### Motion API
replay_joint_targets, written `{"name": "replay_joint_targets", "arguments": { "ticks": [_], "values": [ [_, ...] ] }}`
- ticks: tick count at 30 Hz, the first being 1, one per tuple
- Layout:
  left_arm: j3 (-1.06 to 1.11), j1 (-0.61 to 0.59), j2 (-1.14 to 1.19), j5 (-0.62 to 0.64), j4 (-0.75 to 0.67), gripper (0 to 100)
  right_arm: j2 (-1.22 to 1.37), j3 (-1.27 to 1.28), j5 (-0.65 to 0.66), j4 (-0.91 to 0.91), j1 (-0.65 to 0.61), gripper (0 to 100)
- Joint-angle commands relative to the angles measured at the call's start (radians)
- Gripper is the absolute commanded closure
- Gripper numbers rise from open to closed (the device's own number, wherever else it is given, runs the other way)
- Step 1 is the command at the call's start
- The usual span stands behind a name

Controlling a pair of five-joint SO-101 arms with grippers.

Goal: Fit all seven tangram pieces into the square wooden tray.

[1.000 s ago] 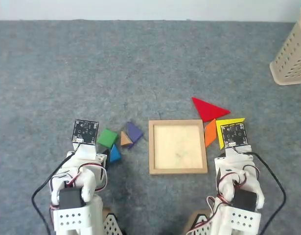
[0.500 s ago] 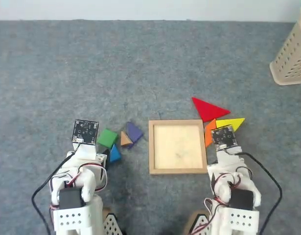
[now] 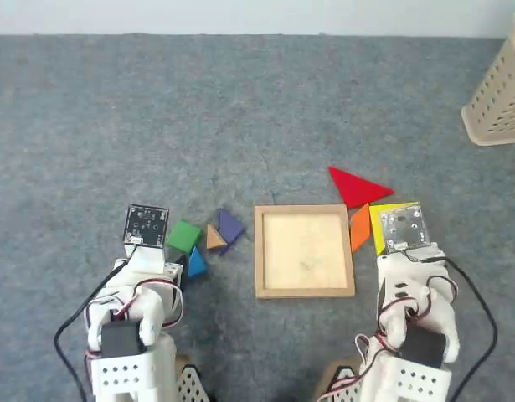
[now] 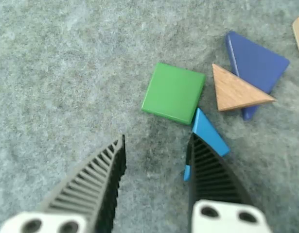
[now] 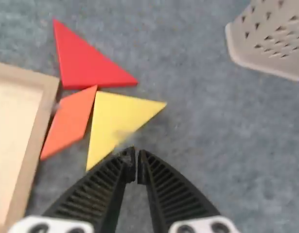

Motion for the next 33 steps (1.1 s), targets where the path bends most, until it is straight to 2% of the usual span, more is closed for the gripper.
{"name": "replay_joint_targets", "arguments": {
  "ticks": [1, 6, 13, 19, 22, 27, 30, 33],
  "values": [
    [-0.008, -0.002, -0.017, -0.006, 0.005, 81, 0.054, -0.123, -0.017, 0.015, 0.016, 89.2],
    [-0.008, -0.002, -0.017, -0.006, 0.005, 81, 0.325, -0.264, -0.058, 0.022, 0.012, 86.6],
    [-0.008, -0.002, -0.017, -0.006, 0.005, 81, 0.852, -0.578, -0.209, 0.097, -0.134, 85.4],
    [-0.008, -0.002, -0.017, -0.006, 0.005, 81, 1.256, -0.833, -0.247, 0.134, -0.205, 70.0],
    [-0.008, -0.002, -0.017, -0.006, 0.005, 81, 1.426, -0.970, -0.269, 0.137, -0.208, 69.7],
    [-0.008, -0.002, -0.017, -0.006, 0.005, 81, 1.685, -1.180, -0.448, 0.137, -0.205, 77.2],
    [-0.008, -0.002, -0.017, -0.006, 0.005, 81, 1.836, -1.297, -0.549, 0.147, -0.208, 74.2],
    [-0.008, -0.002, -0.017, -0.006, 0.005, 81, 1.977, -1.421, -0.666, 0.214, -0.205, 66.0]
  ]
}}
